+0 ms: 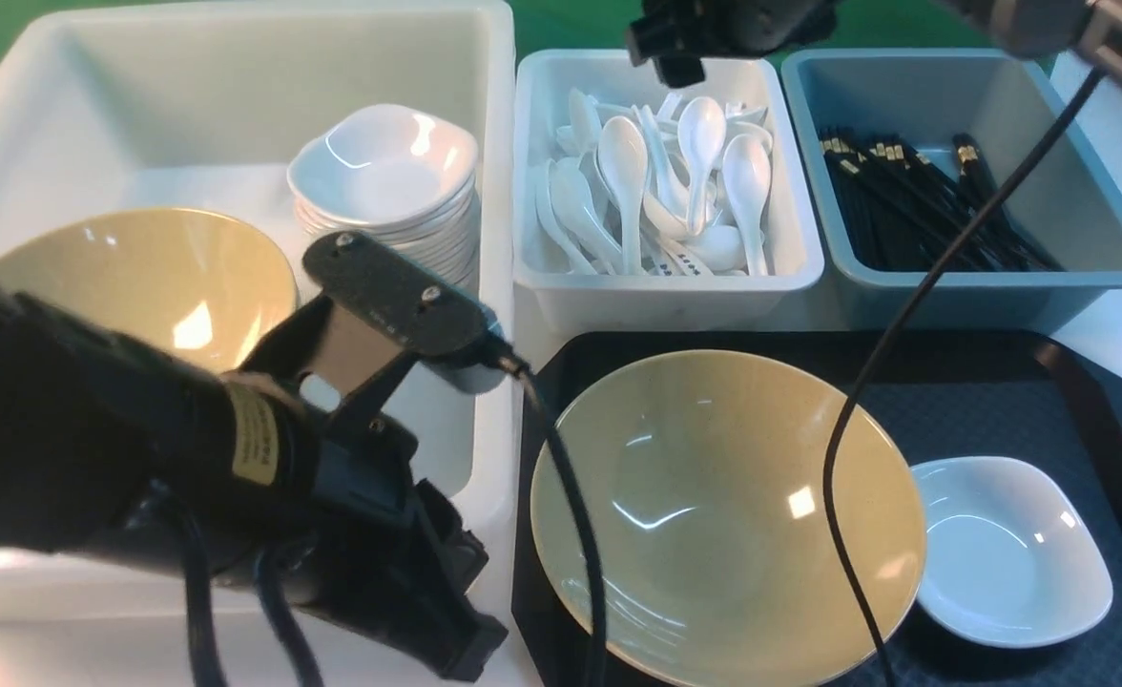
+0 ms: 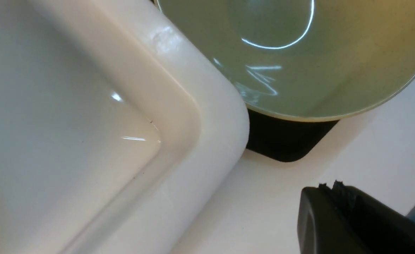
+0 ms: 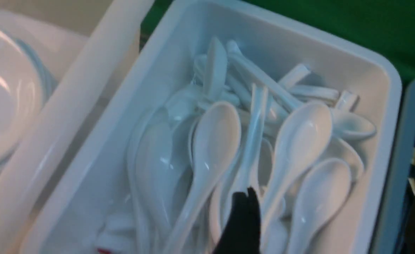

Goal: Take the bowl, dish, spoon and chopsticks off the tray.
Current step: Use the right arm to put the soup spoon into the small storage box in the middle, then use the left arm to grab the yellow noodle bowl on the left

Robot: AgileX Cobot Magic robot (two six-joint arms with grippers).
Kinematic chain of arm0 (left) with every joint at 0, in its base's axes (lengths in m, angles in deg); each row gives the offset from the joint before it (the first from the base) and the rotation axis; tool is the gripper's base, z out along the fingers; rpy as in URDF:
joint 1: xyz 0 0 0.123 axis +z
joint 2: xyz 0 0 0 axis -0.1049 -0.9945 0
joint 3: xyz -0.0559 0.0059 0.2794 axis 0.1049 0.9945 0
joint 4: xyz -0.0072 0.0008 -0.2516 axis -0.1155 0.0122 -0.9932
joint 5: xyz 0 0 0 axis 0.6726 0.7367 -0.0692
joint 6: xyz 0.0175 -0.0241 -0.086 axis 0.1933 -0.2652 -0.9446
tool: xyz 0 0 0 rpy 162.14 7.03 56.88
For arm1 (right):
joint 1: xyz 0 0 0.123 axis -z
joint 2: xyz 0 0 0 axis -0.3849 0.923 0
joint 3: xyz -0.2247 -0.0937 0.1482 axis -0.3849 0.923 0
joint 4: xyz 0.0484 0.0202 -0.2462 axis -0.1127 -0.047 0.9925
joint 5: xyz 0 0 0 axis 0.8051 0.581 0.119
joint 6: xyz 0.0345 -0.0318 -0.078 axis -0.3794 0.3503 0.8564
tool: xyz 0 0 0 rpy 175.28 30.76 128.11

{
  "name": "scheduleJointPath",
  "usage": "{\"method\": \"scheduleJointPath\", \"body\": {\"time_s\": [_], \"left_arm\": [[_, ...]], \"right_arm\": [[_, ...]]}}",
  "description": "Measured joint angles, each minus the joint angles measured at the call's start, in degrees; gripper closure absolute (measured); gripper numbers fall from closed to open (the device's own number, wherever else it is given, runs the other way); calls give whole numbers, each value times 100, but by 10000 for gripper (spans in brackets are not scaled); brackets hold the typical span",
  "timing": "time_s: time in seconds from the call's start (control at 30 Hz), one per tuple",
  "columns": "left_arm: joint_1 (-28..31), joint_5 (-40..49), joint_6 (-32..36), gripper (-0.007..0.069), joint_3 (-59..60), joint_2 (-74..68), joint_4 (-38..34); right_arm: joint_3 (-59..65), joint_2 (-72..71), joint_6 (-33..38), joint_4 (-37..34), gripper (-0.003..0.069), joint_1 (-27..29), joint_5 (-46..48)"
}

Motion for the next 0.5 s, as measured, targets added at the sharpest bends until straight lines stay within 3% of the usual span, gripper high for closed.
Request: {"method": "scheduleJointPath", "body": {"time_s": [0.07, 0.17, 0.37, 0.5], "left_arm": [[0, 232, 132, 636, -379, -276, 0], [174, 506, 469, 636, -1033, -733, -106], [1003, 719, 1632, 636, -2102, -1703, -946], [1110, 872, 2308, 622, -2916, -2402, -1088]], "right_arm": [[27, -392, 584, -40, 138, -205, 719], [260, -980, 938, -77, 216, -515, 1078], [1219, -2478, 1063, -120, 392, -1173, 1068], [2196, -3468, 1063, -120, 489, -1572, 956]]}}
